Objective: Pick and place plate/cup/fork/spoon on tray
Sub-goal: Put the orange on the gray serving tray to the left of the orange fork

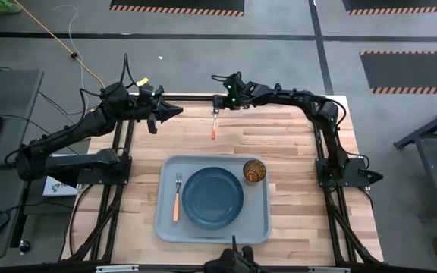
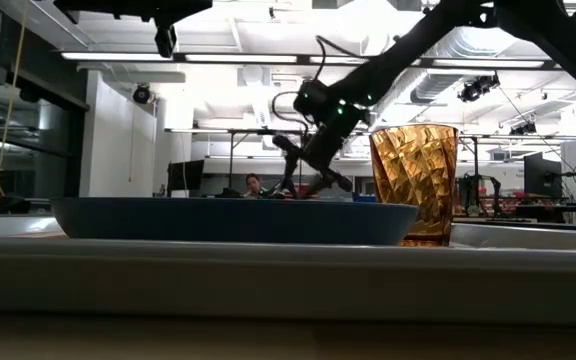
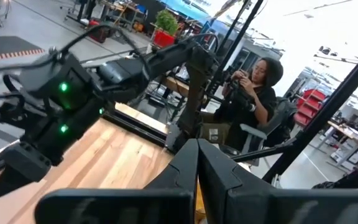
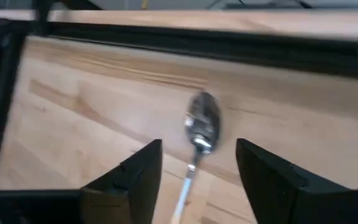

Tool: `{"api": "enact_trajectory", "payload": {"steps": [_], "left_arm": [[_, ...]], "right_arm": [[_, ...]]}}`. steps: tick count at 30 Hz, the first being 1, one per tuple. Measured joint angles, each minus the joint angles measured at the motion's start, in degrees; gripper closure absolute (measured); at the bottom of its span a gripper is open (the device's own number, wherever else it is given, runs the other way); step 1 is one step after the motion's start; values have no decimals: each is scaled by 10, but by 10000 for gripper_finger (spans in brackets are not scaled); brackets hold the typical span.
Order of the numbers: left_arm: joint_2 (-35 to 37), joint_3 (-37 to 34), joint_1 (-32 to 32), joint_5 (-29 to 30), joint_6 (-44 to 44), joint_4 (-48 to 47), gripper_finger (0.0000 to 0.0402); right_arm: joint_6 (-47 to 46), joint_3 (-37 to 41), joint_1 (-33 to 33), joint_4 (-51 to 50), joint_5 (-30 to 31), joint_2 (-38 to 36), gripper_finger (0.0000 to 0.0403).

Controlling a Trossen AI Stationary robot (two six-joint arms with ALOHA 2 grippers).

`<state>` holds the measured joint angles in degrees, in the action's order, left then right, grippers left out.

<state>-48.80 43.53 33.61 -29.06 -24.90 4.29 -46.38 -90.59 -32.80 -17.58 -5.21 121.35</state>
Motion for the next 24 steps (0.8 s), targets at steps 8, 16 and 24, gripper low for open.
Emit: {"api": "enact_trajectory", "payload": {"steps": [8,16,24], "left_arm": [[0,0,0,8,-5,0,402],[0,0,0,11,-8,1,401],[0,0,0,12,-16,1,402]], "right_arm": [[121,-160,18,-168,-30,32,387],[97,-245,99,-231,-7,112,396],[114,-229,155,-343,106,107,402]]}}
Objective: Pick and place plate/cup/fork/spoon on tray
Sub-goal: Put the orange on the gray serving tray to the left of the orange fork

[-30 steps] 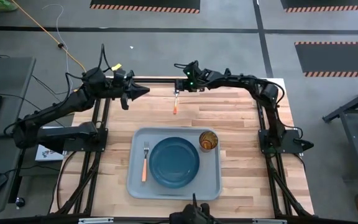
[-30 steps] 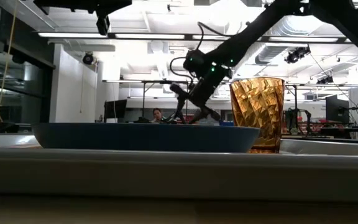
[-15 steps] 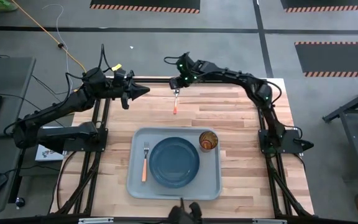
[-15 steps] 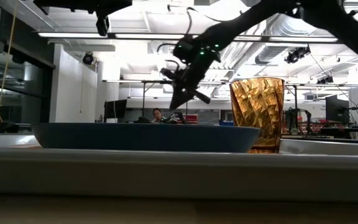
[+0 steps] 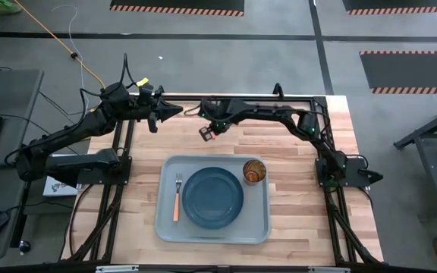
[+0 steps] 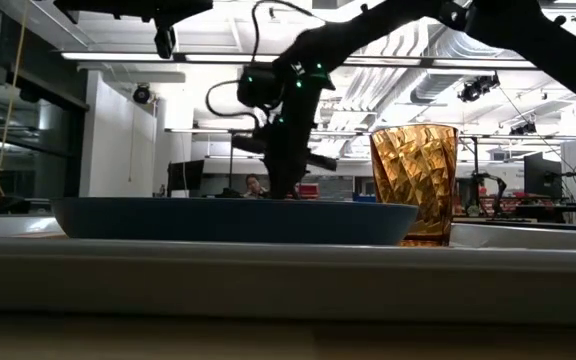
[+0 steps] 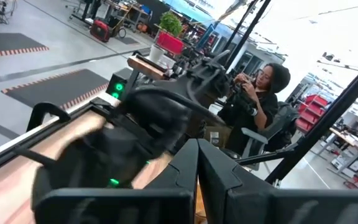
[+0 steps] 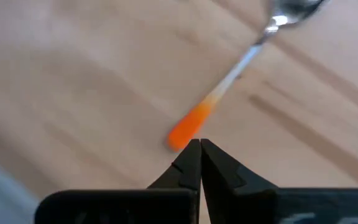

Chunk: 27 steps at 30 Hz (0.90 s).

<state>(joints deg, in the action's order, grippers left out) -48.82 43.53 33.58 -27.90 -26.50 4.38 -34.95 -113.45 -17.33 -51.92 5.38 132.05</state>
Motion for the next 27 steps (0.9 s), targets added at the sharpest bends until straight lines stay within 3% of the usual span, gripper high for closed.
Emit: {"api": "enact_trajectory", "payload": {"steps": [18,27], "left_arm": [[-1,0,-2,0,-4,1,401],[-1,0,-2,0,-4,0,401]], "right_arm": [[-71,0,28,46,81,43,403],[-71,0,29,54,73,58,403]]}}
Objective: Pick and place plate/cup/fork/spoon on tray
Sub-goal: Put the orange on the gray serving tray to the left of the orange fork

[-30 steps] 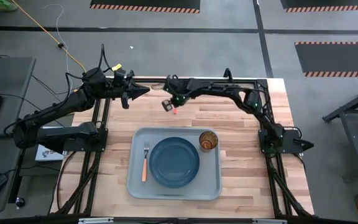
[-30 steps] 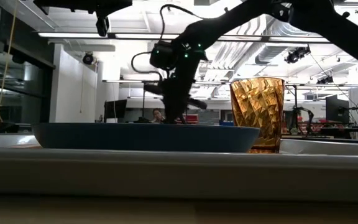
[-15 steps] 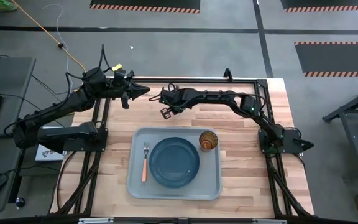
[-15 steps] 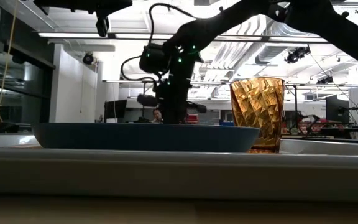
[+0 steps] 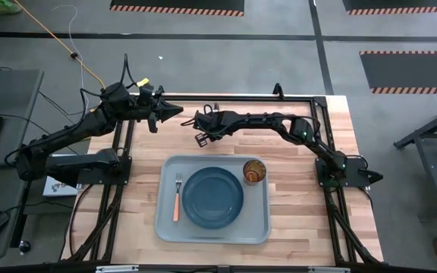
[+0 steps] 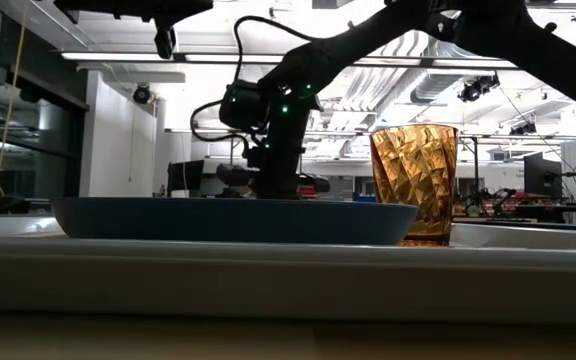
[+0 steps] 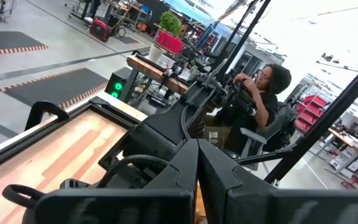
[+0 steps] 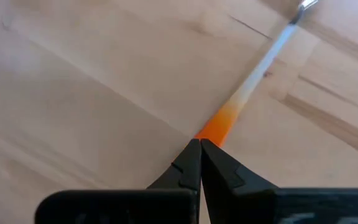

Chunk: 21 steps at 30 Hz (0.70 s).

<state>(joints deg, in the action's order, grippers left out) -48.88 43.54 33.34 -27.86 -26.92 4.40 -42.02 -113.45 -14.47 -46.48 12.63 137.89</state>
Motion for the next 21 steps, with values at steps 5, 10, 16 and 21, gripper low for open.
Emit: {"api": "enact_trajectory", "payload": {"steps": [5,10,16,21], "left_arm": [[0,0,0,0,0,0,402],[0,0,0,0,0,0,402],[0,0,0,0,2,-1,401],[0,0,0,0,3,-1,401]], "right_arm": [[11,0,6,-17,-2,0,403],[58,-1,17,-77,-11,-4,403],[130,-2,42,-183,-5,-5,403],[150,66,53,-185,-5,-34,403]]}}
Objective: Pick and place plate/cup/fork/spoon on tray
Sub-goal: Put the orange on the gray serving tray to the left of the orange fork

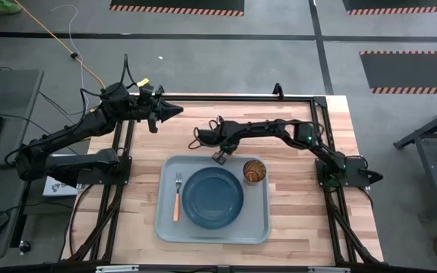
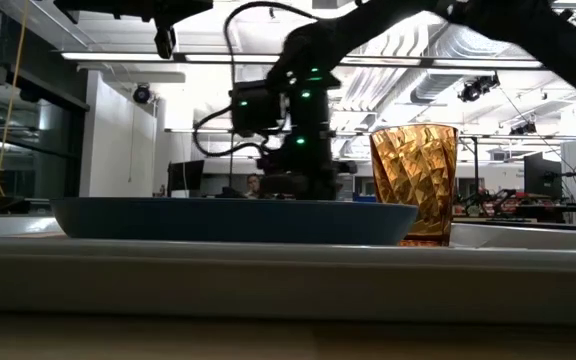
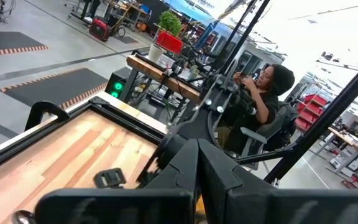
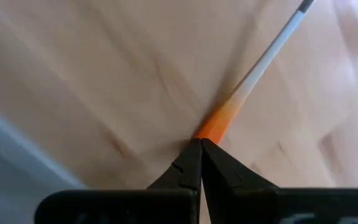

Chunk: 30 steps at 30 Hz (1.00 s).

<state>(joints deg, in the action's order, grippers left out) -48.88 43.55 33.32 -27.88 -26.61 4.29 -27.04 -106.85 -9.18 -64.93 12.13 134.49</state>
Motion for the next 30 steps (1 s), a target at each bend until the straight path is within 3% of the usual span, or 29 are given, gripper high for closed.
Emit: {"api": "enact_trajectory", "payload": {"steps": [9,17,24,30], "left_arm": [[-1,0,0,0,2,0,401],[-2,0,0,1,2,0,402],[-2,0,0,31,-2,0,402],[-2,0,0,32,-2,0,401]], "right_arm": [[-131,357,-12,201,-38,-225,403],[-346,615,-24,351,-37,-412,403],[-495,732,-25,547,-18,-479,403],[-516,730,-34,629,-14,-473,403]]}}
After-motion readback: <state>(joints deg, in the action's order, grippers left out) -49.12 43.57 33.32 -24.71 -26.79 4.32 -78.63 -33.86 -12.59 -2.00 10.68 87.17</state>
